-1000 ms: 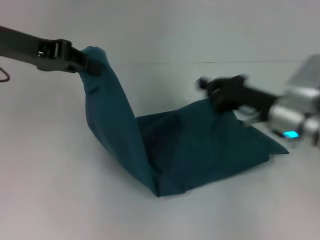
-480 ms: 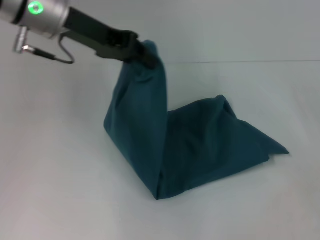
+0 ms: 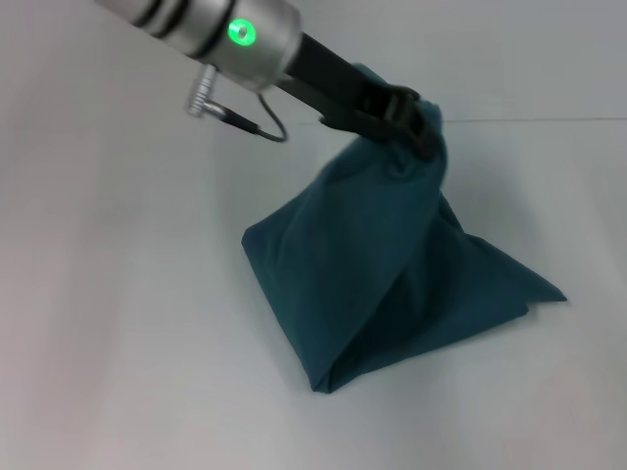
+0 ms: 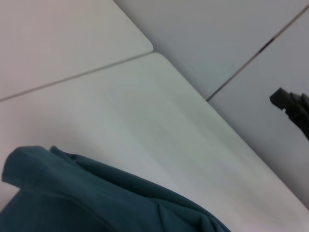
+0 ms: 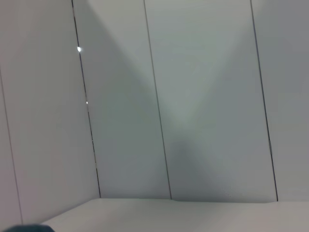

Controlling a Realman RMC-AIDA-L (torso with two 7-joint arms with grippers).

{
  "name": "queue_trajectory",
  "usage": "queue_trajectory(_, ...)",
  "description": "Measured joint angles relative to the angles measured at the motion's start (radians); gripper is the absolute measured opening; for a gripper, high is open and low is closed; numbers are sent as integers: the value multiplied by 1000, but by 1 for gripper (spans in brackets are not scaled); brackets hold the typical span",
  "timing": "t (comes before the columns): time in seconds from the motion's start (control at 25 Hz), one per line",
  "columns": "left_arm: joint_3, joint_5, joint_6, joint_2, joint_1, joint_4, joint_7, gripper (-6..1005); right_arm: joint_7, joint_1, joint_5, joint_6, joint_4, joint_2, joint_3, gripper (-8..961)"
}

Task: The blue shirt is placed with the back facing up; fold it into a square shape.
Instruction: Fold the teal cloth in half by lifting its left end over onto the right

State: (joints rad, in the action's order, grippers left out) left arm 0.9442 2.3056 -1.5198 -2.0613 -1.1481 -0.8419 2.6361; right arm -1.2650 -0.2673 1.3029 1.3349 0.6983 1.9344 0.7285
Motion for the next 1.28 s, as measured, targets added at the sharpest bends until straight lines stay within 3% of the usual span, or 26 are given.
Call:
queue_trajectory(0.08, 36, 0, 47, -22, -7, 12, 16, 128, -1, 0, 2, 6, 0, 0, -2, -1)
queue_trajectory(0.28, 90, 1, 152, -50, -15, 35, 49, 138, -1, 1, 3, 25, 1, 0, -3, -1)
queue_trajectory(0.6, 100, 1, 225, -53, -28, 40, 59, 154, -1, 1, 4, 26, 1, 0, -10, -1)
queue_trajectory(1.0, 157, -18, 272, -106, -31, 63, -7, 173, 0, -1, 6, 23, 1, 2, -32, -1)
queue_trajectory(1.28, 177, -102, 253, -102, -31, 93, -35, 187, 0, -1, 7, 12, 1, 7, -65, -1)
